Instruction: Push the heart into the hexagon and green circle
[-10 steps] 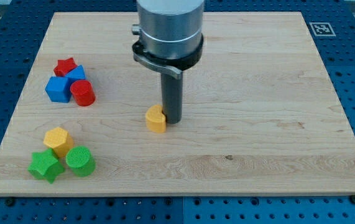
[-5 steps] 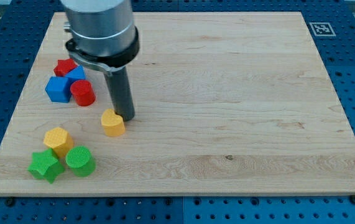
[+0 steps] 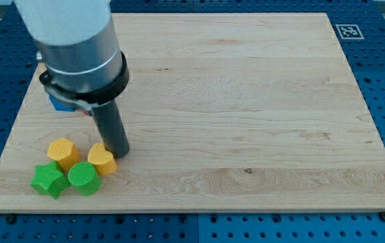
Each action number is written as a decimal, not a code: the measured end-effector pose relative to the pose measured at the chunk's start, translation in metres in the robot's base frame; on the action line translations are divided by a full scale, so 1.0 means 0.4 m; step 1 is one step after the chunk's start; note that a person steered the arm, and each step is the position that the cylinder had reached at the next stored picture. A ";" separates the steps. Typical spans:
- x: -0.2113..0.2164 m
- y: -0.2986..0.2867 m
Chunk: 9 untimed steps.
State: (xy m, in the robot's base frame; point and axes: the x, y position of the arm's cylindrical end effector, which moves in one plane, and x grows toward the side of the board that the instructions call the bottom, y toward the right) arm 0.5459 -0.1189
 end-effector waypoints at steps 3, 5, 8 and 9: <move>0.021 -0.038; -0.024 -0.102; -0.106 -0.015; -0.107 -0.015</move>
